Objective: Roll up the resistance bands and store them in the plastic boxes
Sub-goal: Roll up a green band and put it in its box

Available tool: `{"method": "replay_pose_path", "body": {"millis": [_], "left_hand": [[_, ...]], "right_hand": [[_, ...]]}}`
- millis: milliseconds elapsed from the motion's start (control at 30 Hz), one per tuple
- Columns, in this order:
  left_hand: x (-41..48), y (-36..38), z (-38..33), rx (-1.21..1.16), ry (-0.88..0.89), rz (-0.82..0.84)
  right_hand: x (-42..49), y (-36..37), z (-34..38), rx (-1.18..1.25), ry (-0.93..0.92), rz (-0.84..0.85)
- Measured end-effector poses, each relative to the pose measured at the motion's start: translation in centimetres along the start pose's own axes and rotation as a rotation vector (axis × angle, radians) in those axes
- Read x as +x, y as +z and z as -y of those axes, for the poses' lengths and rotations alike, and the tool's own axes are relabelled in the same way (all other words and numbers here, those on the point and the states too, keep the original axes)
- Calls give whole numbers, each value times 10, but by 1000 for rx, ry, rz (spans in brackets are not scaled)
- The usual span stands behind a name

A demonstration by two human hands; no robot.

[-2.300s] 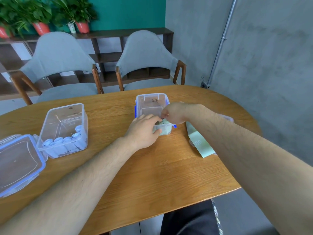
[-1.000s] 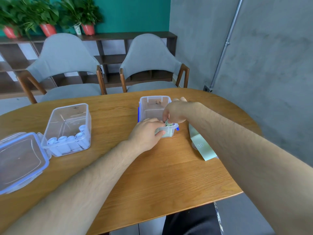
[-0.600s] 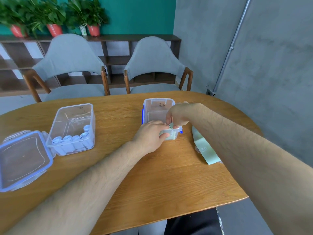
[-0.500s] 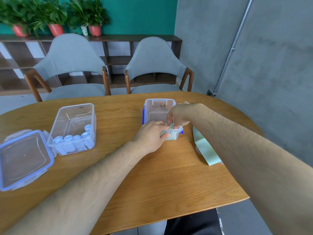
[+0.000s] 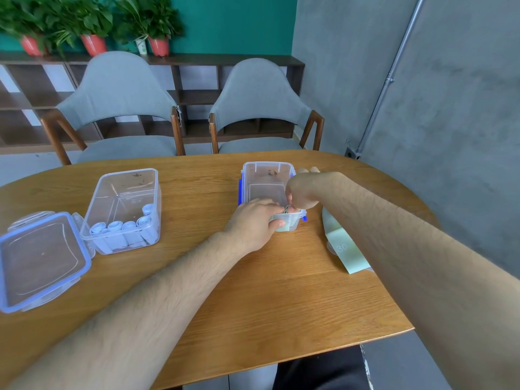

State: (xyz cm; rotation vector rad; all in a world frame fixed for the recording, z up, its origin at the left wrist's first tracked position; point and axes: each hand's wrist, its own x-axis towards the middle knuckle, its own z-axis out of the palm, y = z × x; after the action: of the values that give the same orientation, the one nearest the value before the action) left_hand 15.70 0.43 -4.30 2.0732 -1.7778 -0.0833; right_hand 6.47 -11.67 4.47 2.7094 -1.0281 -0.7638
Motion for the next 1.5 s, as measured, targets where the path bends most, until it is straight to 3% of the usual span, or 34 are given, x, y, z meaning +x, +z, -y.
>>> {"method": "replay_pose_path", "body": {"millis": [167, 400, 733, 1200, 1500], "left_hand": [[-1, 0, 1, 20, 1, 7], [-1, 0, 0, 5, -14, 5], [-1, -1, -1, 19, -10, 15], [0, -8, 0, -100, 5, 11], [5, -3, -3, -100, 26, 2]], "right_hand": [[-11, -1, -2, 40, -70, 34], [3, 7, 5, -95, -160, 96], [1, 3, 1, 105, -120, 141], [9, 21, -4, 151, -105, -13], [9, 33, -9, 348, -50, -45]]}}
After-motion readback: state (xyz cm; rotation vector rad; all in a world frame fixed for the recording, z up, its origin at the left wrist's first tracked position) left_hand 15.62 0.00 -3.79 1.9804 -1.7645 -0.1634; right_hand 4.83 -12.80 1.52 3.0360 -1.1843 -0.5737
